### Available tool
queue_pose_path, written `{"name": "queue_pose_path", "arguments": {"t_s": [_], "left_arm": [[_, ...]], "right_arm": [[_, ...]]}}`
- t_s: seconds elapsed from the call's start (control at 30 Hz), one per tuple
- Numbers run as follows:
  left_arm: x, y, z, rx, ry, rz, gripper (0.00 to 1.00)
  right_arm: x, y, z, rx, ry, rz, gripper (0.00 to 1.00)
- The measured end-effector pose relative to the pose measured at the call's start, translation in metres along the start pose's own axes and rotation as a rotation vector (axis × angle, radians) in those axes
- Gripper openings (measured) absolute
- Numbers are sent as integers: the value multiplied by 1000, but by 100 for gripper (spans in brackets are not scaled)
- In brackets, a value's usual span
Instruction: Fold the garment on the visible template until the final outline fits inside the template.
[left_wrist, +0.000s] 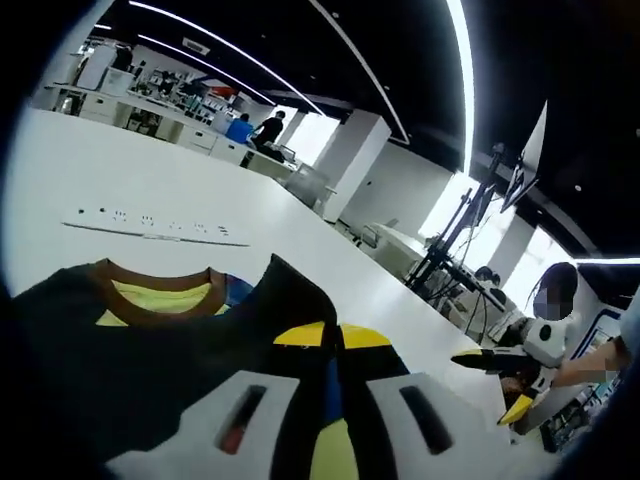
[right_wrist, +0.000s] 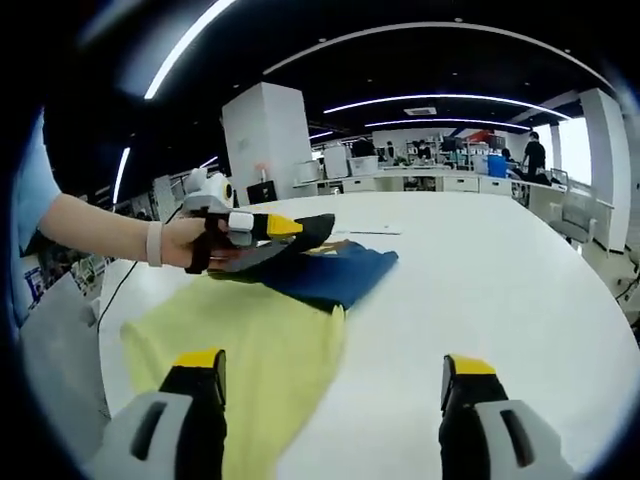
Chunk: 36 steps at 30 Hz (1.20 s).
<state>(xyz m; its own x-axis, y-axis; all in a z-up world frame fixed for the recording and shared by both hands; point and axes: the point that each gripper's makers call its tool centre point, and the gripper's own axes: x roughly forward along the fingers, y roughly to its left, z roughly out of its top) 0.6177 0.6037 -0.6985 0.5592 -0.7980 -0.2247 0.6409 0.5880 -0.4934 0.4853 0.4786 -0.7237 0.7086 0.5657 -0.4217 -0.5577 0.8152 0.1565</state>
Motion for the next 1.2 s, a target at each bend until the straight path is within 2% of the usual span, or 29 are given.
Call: {"name": "queue_pose_path", "arguments": {"t_s": [0.23, 0.43, 0.67, 0.8, 0.87, 1.0, 1.2], "left_arm": [[13, -14, -35, 52, 104, -32, 0], [19, -16, -54, 52, 151, -37, 0], [21, -13, -55, 27, 151, -27, 0], [21, -13, -56, 39, 149, -29, 1], [23, -17, -54, 16, 135, -41, 5], [23, -19, -51, 2, 124, -46, 21], [18, -21, -47, 14, 125, -44, 32]], "right_arm": [[-2, 0, -5, 10, 5, -3, 89], [-3, 2, -6, 18, 8, -4, 89], [-5, 2, -6, 19, 9, -8, 89], [-3, 2, -6, 20, 12, -5, 89], [-2, 3, -7, 18, 16, -3, 90], [-1, 4, -7, 19, 18, 1, 90], [0, 5, -7, 14, 19, 3, 90]]}}
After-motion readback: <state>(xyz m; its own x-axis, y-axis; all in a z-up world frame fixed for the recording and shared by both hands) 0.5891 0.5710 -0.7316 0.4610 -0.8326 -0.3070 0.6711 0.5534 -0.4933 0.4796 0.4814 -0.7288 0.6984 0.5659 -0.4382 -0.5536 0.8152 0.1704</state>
